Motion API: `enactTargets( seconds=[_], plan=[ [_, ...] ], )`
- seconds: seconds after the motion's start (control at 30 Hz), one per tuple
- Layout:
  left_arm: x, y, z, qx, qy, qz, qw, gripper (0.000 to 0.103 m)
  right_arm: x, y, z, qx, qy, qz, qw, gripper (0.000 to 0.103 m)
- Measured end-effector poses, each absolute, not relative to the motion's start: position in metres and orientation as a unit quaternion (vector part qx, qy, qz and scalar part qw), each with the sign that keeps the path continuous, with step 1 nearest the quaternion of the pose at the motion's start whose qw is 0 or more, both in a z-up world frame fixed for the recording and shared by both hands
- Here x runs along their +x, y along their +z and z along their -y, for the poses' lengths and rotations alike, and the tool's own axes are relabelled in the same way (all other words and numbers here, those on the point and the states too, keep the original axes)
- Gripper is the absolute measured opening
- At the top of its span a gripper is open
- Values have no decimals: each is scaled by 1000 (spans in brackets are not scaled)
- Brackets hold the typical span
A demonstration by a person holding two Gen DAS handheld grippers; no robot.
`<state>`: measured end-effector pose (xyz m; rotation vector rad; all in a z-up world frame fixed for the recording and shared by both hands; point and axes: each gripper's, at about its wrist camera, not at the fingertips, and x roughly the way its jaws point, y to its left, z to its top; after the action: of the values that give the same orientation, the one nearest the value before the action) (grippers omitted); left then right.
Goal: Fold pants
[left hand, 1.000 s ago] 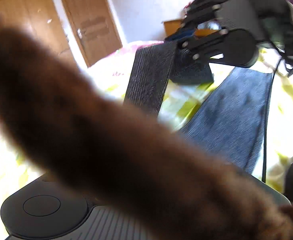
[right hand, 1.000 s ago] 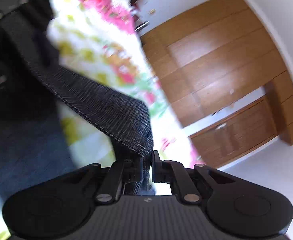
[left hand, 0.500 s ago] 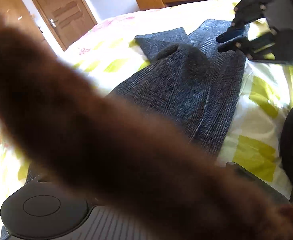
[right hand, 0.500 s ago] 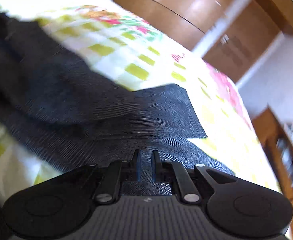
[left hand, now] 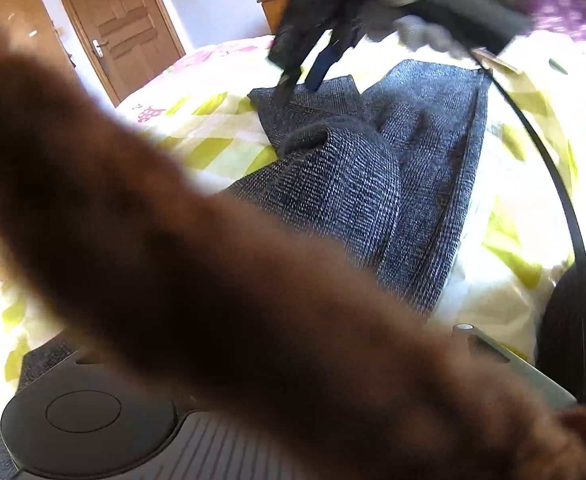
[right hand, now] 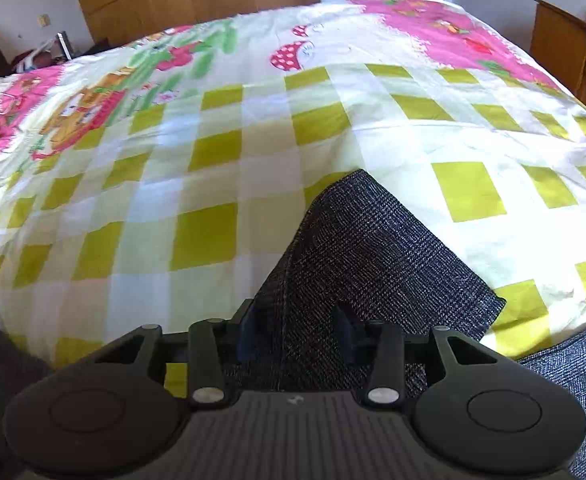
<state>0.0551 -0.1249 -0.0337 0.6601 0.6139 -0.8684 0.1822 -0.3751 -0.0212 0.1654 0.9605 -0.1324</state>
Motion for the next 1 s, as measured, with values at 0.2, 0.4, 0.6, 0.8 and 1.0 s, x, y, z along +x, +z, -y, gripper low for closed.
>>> enactTargets(
  seconds=[0.2,0.4,0.6,0.8,1.0],
  plan=[
    [60,-33,124,308,-403,-287,813,67,157,52,380,146,-28,-350,925,21],
    [62,-1,113,285,-382,-263,839,67,31,119,423,249,-42,-190,949,21],
    [51,7,125,279,-400,-244,839,69,-44,8,470,347,-184,-274,878,20],
    [25,-36,159,356,-422,-260,792,69,-61,-40,495,379,-207,-280,857,21],
    [29,-34,171,362,-423,-265,787,69,-46,-21,447,111,-193,-290,931,28]
  ],
)
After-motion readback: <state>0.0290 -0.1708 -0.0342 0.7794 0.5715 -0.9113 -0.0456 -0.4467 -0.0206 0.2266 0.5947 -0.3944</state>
